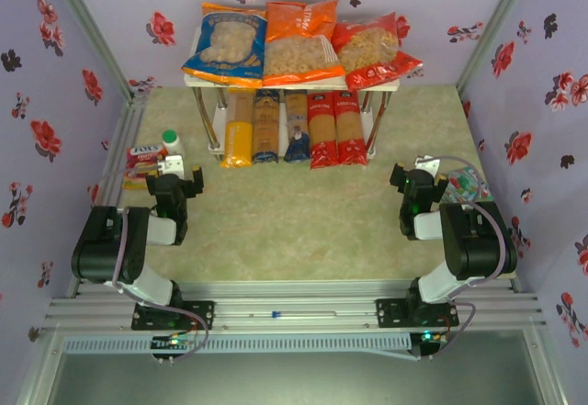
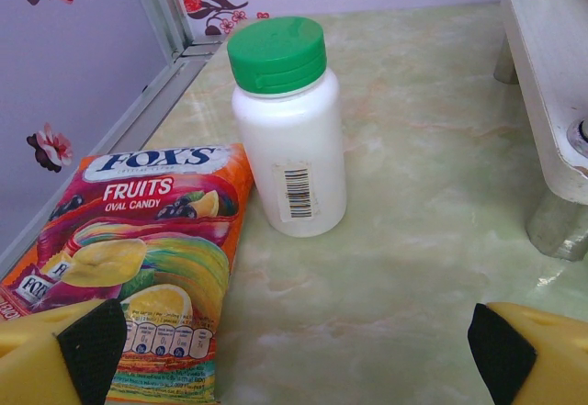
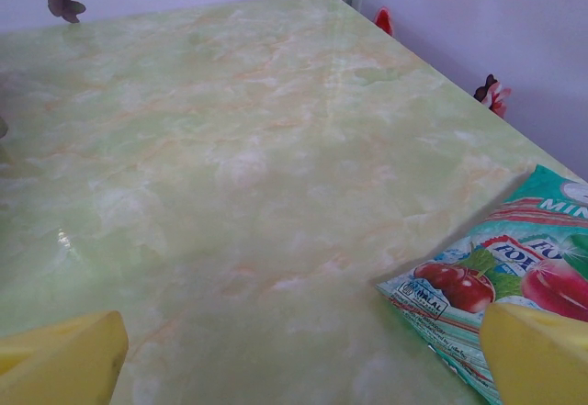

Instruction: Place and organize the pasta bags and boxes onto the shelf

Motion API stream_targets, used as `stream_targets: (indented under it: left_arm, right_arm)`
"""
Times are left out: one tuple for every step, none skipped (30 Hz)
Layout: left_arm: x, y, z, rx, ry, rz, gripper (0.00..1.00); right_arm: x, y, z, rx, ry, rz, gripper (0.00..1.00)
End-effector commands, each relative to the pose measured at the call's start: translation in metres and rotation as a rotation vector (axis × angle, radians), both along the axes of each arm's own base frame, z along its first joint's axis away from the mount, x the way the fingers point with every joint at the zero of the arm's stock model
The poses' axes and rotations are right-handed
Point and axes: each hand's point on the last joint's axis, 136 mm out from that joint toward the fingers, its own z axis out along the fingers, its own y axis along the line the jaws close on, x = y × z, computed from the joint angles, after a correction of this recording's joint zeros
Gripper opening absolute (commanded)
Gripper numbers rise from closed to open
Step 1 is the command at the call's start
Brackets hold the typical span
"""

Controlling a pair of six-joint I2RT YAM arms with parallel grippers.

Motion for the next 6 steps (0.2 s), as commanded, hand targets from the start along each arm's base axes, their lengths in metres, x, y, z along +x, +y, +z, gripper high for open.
stream_targets:
  left_arm:
    - [0.0041, 0.0009, 0.0089, 0.008, -0.028, -0.002, 1.00]
    - [0.0044, 0.0005, 0.0088, 0.008, -0.027, -0.003, 1.00]
    - [0.0043, 0.0005, 0.0083, 0.006, -0.026, -0.003, 1.00]
    - [0.0043, 0.0004, 0.0090, 0.007, -0.028, -0.004, 1.00]
    - [0.0043, 0.0005, 0.0091, 0.007, -0.028, -0.003, 1.00]
    - [0.0047, 0.0004, 0.0095, 0.006, -0.029, -0.004, 1.00]
  right_arm:
    - [0.0046, -0.0009, 0.0092, 0.010, -0.038, -0.004, 0.99]
    - [0.0047, -0.0008, 0.0091, 0.010, -0.038, -0.004, 0.99]
    - [0.0046, -0.0009, 0.0091, 0.009, -0.037, -0.004, 0.99]
    - [0.0048, -0.0009, 0.0094, 0.010, -0.038, -0.004, 0.99]
    - [0.0049, -0.0013, 0.0095, 0.010, -0.039, -0.005, 0.99]
    - [0.0048, -0.0011, 0.0094, 0.010, -0.038, -0.005, 0.99]
